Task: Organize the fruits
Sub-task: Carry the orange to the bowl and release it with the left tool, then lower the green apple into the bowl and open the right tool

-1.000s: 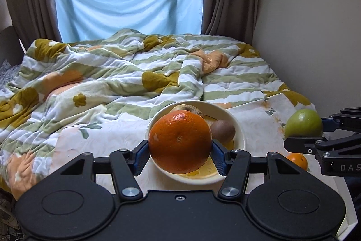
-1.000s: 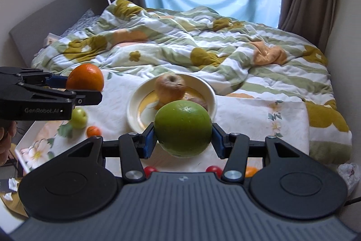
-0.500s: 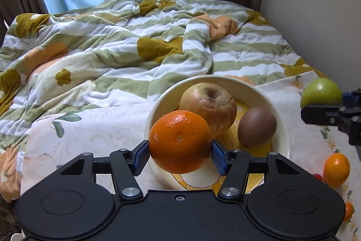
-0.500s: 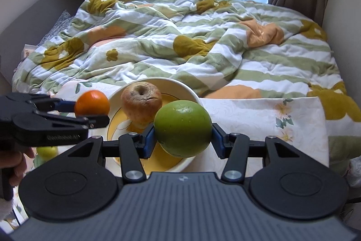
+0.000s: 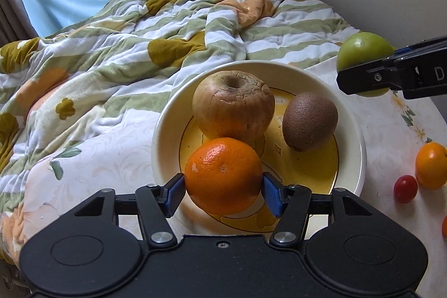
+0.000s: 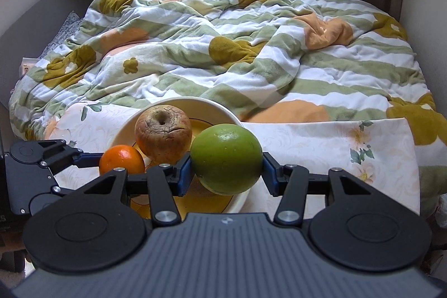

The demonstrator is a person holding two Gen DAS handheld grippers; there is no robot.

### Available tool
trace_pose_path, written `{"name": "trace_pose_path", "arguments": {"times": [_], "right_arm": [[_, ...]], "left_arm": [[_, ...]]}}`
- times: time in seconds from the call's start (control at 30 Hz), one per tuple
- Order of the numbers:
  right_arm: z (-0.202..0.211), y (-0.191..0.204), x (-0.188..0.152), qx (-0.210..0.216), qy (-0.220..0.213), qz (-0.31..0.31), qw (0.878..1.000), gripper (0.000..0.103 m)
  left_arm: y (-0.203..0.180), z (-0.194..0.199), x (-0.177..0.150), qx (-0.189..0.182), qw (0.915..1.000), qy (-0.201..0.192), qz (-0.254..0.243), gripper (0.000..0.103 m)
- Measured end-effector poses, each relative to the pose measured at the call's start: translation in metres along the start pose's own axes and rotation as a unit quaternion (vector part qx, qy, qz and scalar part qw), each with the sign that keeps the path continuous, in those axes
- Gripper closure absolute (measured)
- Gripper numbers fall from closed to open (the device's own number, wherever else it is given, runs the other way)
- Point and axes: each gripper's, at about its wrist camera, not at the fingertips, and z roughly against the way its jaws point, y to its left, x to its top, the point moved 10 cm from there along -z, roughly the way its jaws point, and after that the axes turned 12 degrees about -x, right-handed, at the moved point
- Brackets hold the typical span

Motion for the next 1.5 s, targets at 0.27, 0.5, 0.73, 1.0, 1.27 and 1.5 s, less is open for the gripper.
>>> {"name": "trace_pose_path", "arguments": {"times": [0.27, 0.5, 0.73, 1.0, 1.27, 1.5], "right_arm": [[-0.003, 0.001, 0.002, -0.004, 0.002, 0.002, 1.0, 0.037], [-0.014, 0.004, 0.011, -0.01, -0.012, 0.037, 0.999, 0.037], [-0.038, 0.014, 0.022, -0.01, -0.03, 0.08, 0.996, 0.037], [-0.065, 0.022, 0.027, 0.017, -0.03, 0.064, 0.997, 0.037], [-0.064, 0.024, 0.027, 0.013, -0.04, 0.05, 0.998, 0.004], [-0.047, 0.015, 0.031, -0.011, -0.056, 0.04, 0.998, 0.0]], "left_arm": [[0.003, 0.026, 0.008, 0.01, 0.9995, -0.028, 0.003, 0.0], [0.013, 0.053, 0.003, -0.022, 0.9963, -0.055, 0.062, 0.0], [0.024, 0.071, -0.006, -0.031, 0.9919, -0.068, 0.103, 0.0], [0.03, 0.071, -0.018, -0.028, 0.9911, -0.067, 0.112, 0.0], [0.026, 0.071, -0.031, -0.041, 0.9886, -0.064, 0.13, 0.0], [0.021, 0.081, -0.029, -0.026, 0.9902, -0.073, 0.116, 0.0]]}}
